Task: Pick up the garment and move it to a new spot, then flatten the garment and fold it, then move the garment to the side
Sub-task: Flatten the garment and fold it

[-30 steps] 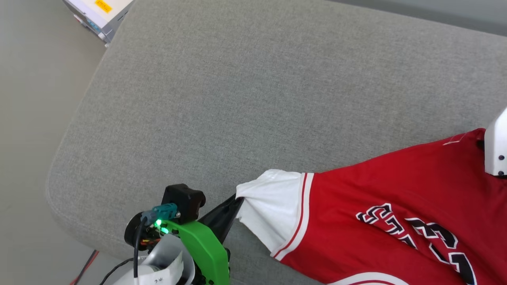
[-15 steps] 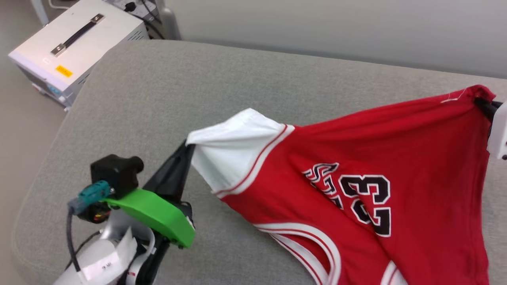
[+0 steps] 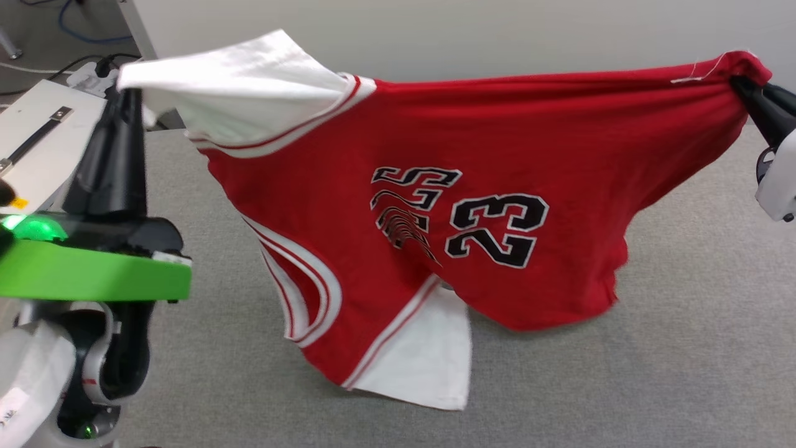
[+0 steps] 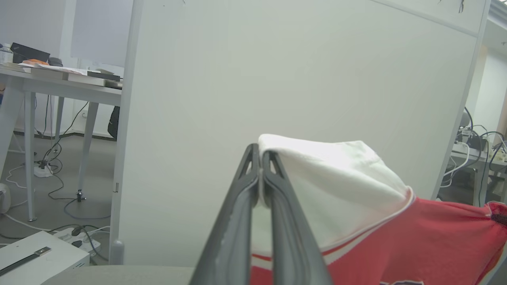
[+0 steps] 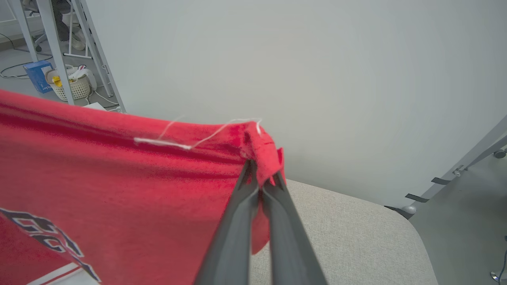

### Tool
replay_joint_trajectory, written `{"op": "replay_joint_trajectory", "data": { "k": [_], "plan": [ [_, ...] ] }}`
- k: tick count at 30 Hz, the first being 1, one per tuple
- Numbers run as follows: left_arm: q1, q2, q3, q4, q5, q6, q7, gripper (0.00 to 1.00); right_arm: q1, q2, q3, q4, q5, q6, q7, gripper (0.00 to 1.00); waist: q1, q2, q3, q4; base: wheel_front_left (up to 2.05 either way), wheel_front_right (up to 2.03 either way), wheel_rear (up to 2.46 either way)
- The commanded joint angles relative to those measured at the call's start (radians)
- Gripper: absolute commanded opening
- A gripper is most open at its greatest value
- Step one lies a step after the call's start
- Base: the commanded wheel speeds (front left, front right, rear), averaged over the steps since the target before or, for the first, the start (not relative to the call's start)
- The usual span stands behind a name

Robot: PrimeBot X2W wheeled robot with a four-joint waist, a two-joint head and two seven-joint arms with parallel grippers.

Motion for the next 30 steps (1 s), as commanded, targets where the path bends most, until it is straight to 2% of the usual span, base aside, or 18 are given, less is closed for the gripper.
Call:
{"op": "replay_joint_trajectory", "data": {
  "k": [1,6,10,15,24,30],
  "plan": [
    [-0.03,0.011,0.028,-0.01,-0.005,0.01,-0.015,0.0,-0.024,0.003,-0.005,-0.017,-0.004,-0.001,-0.009,0.0,0.0,0.0115,-0.008,-0.035,0.0,0.0,0.0],
    [-0.094,0.03,0.1,-0.024,-0.009,0.015,-0.041,0.0,-0.061,0.014,-0.02,-0.066,-0.011,-0.001,-0.023,0.0,0.0,0.0115,0.025,-0.054,0.0,0.0,0.0],
    [-0.189,0.022,0.161,-0.02,-0.058,0.004,-0.055,0.0,-0.103,0.017,-0.036,-0.092,-0.016,-0.001,-0.036,0.0,0.0,0.0115,0.076,-0.063,0.0,0.0,0.0],
    [-0.327,0.066,0.203,0.019,-0.071,-0.022,-0.041,0.0,-0.169,0.014,-0.049,-0.1,-0.028,-0.001,-0.056,0.0,0.0,0.0115,0.163,-0.068,0.0,0.0,0.0],
    [-0.629,0.147,0.16,0.17,-0.064,-0.089,0.05,0.0,-0.361,-0.026,-0.057,-0.039,-0.066,-0.001,-0.132,0.0,0.0,0.0115,0.37,-0.057,0.0,0.0,0.0],
    [-0.867,0.132,0.102,0.349,-0.082,-0.143,0.105,0.0,-0.525,-0.058,-0.022,0.08,-0.11,-0.001,-0.196,0.0,0.0,0.0115,0.481,-0.042,0.0,0.0,0.0]
  ]
}}
